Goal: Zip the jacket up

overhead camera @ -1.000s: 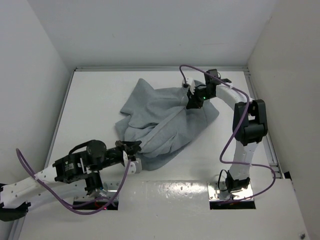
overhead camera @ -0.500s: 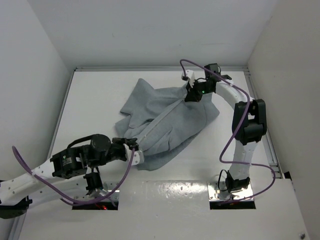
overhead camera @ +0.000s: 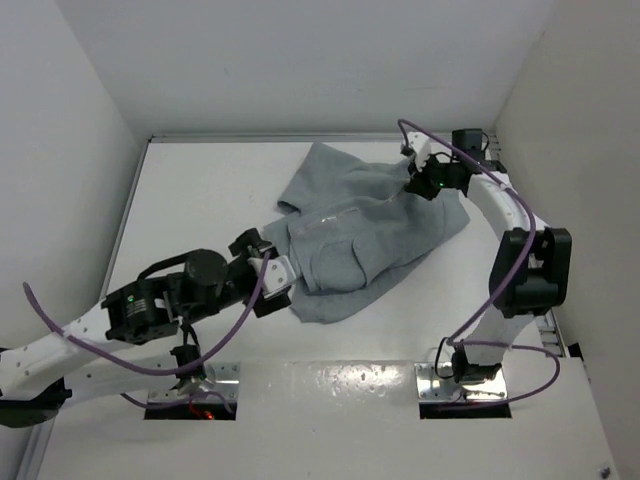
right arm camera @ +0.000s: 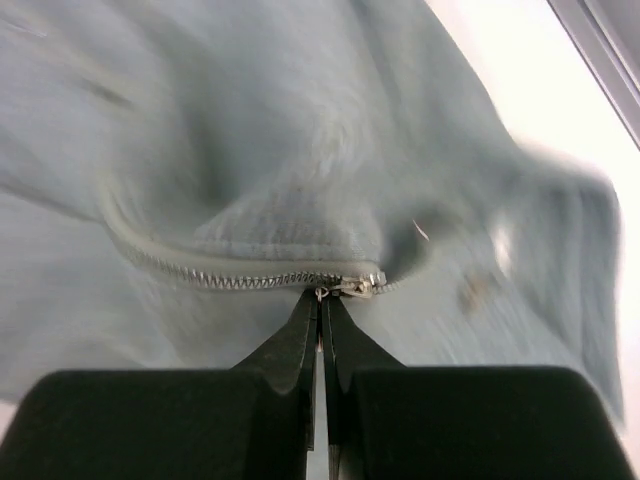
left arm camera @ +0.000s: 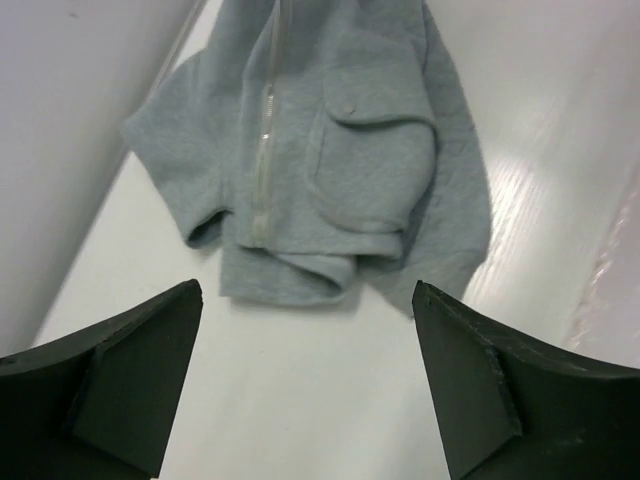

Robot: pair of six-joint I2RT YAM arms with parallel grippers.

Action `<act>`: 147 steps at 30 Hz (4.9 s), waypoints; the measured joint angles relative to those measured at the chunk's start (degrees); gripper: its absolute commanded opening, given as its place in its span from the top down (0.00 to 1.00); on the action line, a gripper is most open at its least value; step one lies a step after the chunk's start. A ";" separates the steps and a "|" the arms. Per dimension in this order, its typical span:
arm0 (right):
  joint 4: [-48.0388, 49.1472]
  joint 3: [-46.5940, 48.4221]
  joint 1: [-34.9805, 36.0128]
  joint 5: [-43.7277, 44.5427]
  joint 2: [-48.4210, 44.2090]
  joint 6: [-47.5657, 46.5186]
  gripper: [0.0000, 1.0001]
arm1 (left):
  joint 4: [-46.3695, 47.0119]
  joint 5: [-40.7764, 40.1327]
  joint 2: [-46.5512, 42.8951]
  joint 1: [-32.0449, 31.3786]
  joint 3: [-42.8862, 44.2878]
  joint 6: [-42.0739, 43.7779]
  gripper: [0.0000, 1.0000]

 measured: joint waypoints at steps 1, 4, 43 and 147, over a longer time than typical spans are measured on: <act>-1.14 0.00 1.73 -1.84 -1.51 0.81 1.00 | 0.76 0.76 1.84 0.46 0.55 -1.55 0.07; -3.91 -0.94 5.66 -7.39 -4.76 3.43 1.00 | 3.39 3.65 8.39 3.37 2.62 -6.05 0.04; -3.56 -14.71 8.02 -34.32 -19.61 46.21 1.00 | 75.71 37.88 47.12 22.95 -13.73 -17.20 0.47; 96.04 -42.32 14.97 -39.82 -13.29 147.10 1.00 | 36.17 32.98 -6.49 30.18 -22.25 19.21 1.00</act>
